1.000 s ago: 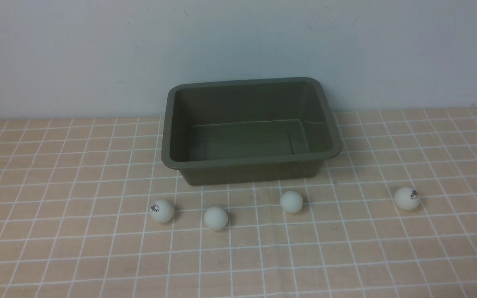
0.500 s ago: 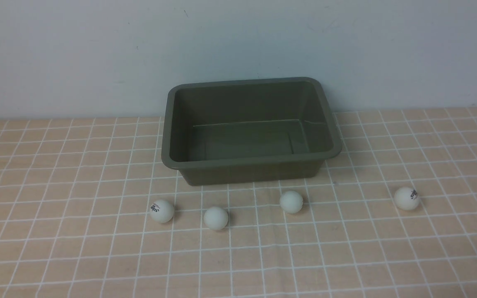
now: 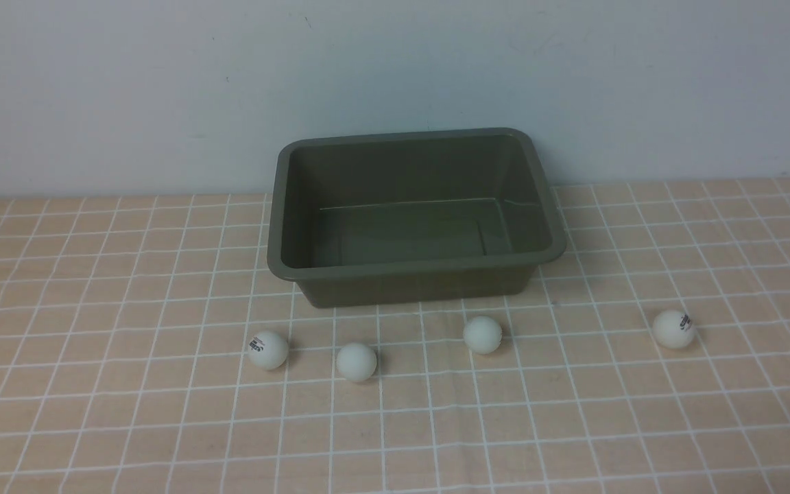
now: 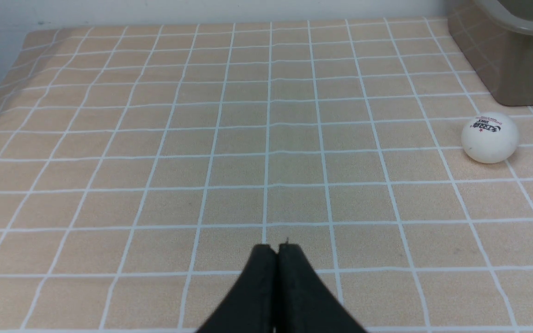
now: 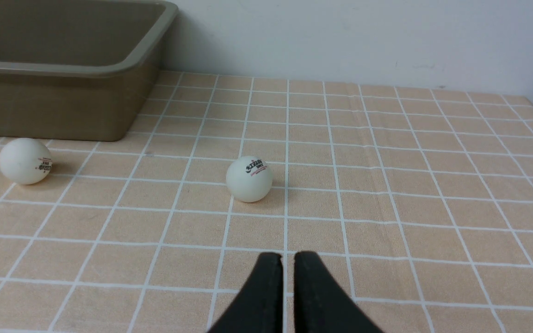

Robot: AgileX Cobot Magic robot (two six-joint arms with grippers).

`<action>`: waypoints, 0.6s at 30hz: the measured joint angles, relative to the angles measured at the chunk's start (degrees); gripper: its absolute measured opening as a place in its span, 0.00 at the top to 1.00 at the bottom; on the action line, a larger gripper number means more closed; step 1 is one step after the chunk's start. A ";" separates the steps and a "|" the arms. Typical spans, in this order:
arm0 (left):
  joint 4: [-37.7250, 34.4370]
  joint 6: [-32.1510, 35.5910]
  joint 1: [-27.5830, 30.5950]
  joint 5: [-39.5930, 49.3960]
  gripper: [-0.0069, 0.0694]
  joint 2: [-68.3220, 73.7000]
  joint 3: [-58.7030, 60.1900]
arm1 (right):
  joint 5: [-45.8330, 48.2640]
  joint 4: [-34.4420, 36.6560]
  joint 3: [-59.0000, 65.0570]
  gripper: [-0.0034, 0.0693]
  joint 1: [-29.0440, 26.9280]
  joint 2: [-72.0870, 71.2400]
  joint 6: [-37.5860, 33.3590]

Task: Put the table tennis balls into the box on the light coffee tablecloth.
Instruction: 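Reach for and grasp a ping pong ball on the table beside the basket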

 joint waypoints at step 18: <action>0.00 0.00 0.00 0.00 1.00 0.00 0.05 | 3.13 1.41 -11.56 0.91 0.00 0.00 0.19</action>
